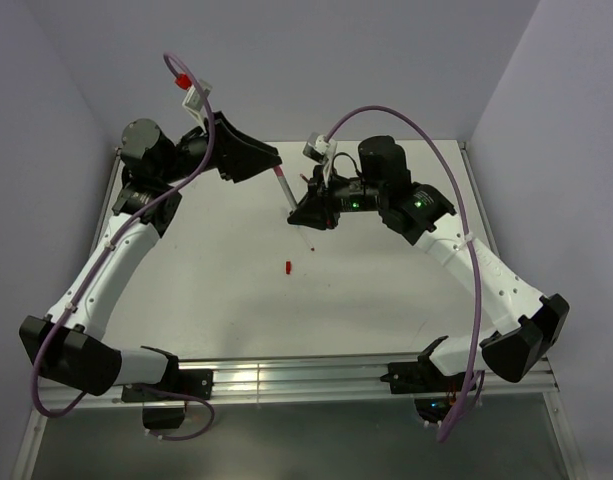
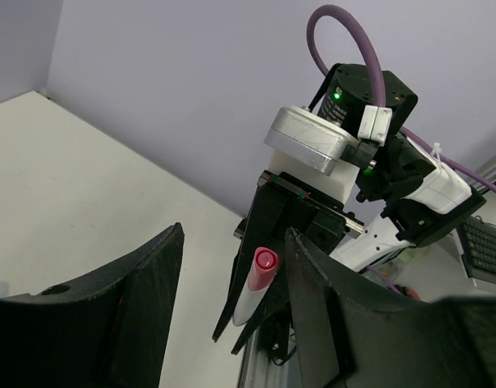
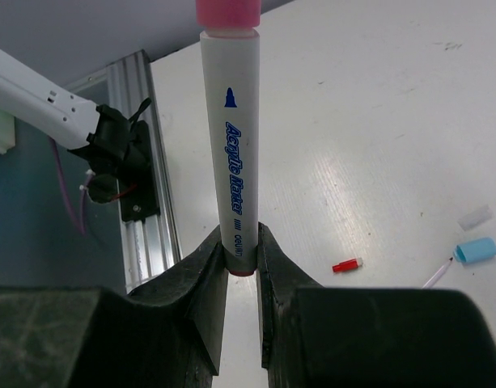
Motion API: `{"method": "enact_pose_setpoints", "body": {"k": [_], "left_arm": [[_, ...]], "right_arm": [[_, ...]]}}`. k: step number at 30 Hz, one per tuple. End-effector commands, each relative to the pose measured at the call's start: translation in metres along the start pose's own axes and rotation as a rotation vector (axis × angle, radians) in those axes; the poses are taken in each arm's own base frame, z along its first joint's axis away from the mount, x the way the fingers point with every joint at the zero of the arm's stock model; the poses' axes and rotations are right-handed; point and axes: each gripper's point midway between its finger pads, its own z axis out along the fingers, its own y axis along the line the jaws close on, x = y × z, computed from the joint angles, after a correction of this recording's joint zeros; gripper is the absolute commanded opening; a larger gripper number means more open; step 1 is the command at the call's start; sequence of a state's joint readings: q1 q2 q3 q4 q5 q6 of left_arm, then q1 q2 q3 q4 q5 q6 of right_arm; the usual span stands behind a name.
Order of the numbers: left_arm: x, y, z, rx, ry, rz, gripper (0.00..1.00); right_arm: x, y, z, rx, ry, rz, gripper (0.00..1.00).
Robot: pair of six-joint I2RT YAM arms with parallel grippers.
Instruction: Insert the pens into the pen caps
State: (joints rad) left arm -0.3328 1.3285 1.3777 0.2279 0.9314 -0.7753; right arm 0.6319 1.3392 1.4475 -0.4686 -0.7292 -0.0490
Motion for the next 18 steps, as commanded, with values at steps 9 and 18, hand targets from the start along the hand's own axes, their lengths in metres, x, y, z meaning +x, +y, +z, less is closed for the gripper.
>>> {"method": "enact_pose_setpoints", "body": {"k": [9,18], "left_arm": [[-0.0114,-0.0392,-0.0062,0.126,-0.052,0.042,0.58],[-0.0078,-0.0362,-0.0053,0.134,-0.053,0.007,0.52]], "right_arm": [[-0.0146,0.0112,-0.0019,-0.034,-0.030,-0.023,0.00],[-0.0138,0.0128,-0.0036,-0.035,-0.031,-0.024,0.00]]}}
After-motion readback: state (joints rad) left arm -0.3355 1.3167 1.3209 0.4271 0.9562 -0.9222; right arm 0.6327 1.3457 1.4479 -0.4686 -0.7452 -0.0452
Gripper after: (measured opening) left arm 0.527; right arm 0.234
